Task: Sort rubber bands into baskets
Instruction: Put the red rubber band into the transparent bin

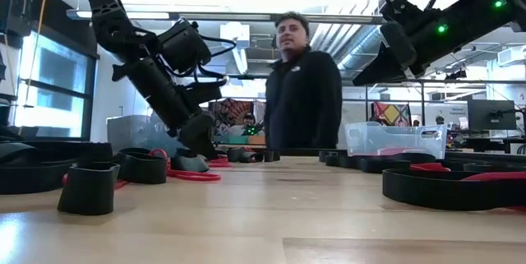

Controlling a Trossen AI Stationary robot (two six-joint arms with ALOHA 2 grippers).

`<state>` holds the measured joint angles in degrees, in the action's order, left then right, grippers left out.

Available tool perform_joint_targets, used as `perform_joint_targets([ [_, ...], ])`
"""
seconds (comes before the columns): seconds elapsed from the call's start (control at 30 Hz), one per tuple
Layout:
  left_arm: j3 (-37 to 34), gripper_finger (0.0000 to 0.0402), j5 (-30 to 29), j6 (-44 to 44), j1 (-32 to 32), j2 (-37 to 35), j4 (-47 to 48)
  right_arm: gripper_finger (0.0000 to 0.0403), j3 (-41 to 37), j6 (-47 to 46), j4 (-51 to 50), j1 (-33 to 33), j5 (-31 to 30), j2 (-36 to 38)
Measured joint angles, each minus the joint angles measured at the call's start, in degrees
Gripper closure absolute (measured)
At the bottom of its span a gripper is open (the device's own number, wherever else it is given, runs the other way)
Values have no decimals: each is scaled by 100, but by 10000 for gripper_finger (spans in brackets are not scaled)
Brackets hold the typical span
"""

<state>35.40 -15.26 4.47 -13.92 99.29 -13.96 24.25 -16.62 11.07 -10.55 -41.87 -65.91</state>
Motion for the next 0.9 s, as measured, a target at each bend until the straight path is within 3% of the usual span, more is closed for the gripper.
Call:
perform_joint_targets([
  [0.17,0,395,102,-207,-2,-13,4,403,0,4,0,0,346,0],
  [0.37,-34,400,99,-272,129,-329,220,403,0,4,52,-2,1097,-2],
  [0.63,-28,401,52,-276,443,-1162,518,402,0,178,542,-2,1394,-307],
  [0.9,-22,401,52,-202,941,-1671,523,402,2,553,1728,-2,1521,-1109],
])
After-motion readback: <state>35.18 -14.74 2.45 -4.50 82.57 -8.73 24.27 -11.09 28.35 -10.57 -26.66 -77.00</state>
